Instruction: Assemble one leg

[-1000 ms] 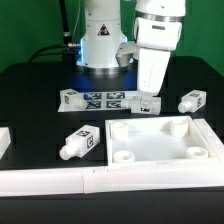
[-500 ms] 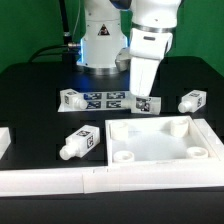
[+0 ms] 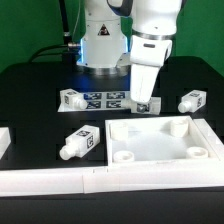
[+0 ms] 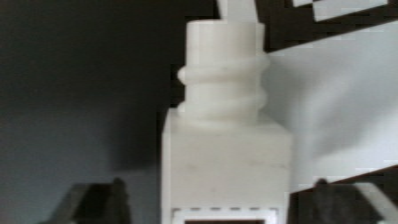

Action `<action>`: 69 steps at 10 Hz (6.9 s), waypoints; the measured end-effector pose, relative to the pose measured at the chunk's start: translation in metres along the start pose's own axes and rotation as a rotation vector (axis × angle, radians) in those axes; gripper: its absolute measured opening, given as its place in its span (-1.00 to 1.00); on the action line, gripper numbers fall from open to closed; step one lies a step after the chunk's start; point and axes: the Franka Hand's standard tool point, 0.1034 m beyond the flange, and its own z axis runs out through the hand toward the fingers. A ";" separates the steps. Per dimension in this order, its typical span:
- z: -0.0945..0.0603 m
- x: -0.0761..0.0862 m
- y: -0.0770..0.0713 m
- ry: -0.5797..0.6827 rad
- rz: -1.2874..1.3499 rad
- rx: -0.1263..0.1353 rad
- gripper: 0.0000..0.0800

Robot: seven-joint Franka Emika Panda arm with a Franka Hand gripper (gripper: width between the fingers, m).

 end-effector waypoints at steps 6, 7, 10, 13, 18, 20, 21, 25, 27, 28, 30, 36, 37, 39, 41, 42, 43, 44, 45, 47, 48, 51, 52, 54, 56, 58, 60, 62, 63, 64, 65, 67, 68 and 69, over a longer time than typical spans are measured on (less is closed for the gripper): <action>0.000 -0.003 0.002 0.015 0.075 -0.017 -0.29; 0.000 -0.002 0.002 0.023 0.163 -0.022 -0.29; -0.005 0.003 0.001 0.040 0.693 0.012 -0.29; -0.003 0.001 0.002 0.085 0.900 0.023 -0.29; -0.003 0.002 0.001 0.086 1.160 0.050 -0.29; -0.003 0.002 0.001 0.086 1.160 0.051 -0.29; -0.003 0.002 0.001 0.086 1.159 0.051 -0.11; -0.012 0.007 0.012 0.026 1.156 0.095 0.56; -0.020 0.012 0.033 -0.022 1.152 0.127 0.61; -0.020 0.012 0.047 -0.020 1.148 0.123 0.62; -0.018 0.005 0.051 -0.080 1.142 0.166 0.62; -0.009 -0.001 0.018 -0.453 1.141 0.403 0.62; -0.008 0.001 0.016 -0.493 1.133 0.425 0.62; -0.006 -0.002 0.013 -0.632 1.109 0.511 0.62; -0.001 0.001 0.020 -0.644 1.108 0.516 0.62; 0.000 0.004 0.017 -0.648 1.106 0.515 0.62; 0.000 0.007 0.018 -0.654 1.113 0.514 0.62; 0.001 0.009 0.021 -0.652 1.118 0.510 0.62; 0.002 0.008 0.021 -0.651 1.117 0.510 0.62; 0.002 0.008 0.021 -0.652 1.117 0.510 -0.04; 0.002 0.008 0.022 -0.645 1.118 0.506 -0.29; -0.008 0.012 0.032 -0.604 1.112 0.488 -0.29; -0.030 0.017 0.046 -0.523 1.108 0.448 -0.29; -0.065 0.019 0.071 -0.372 1.107 0.358 -0.29; -0.080 0.024 0.086 -0.248 1.127 0.281 -0.28; -0.073 0.025 0.089 -0.138 1.141 0.209 -0.28; -0.077 0.025 0.094 0.001 1.154 0.118 -0.28; -0.109 0.032 0.120 0.114 1.141 0.049 -0.28; -0.120 0.040 0.129 0.207 1.163 -0.011 -0.28; -0.118 0.043 0.121 0.274 1.167 -0.055 -0.28; -0.113 0.039 0.119 0.325 1.152 -0.095 -0.28; -0.114 0.039 0.122 0.431 1.148 -0.171 -0.28; -0.117 0.040 0.126 0.502 1.138 -0.224 -0.28; -0.120 0.042 0.135 0.550 1.119 -0.267 -0.28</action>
Offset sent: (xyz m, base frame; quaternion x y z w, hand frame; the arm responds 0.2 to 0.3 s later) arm 0.0000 0.0000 0.0000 0.0000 0.0000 0.0000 1.0000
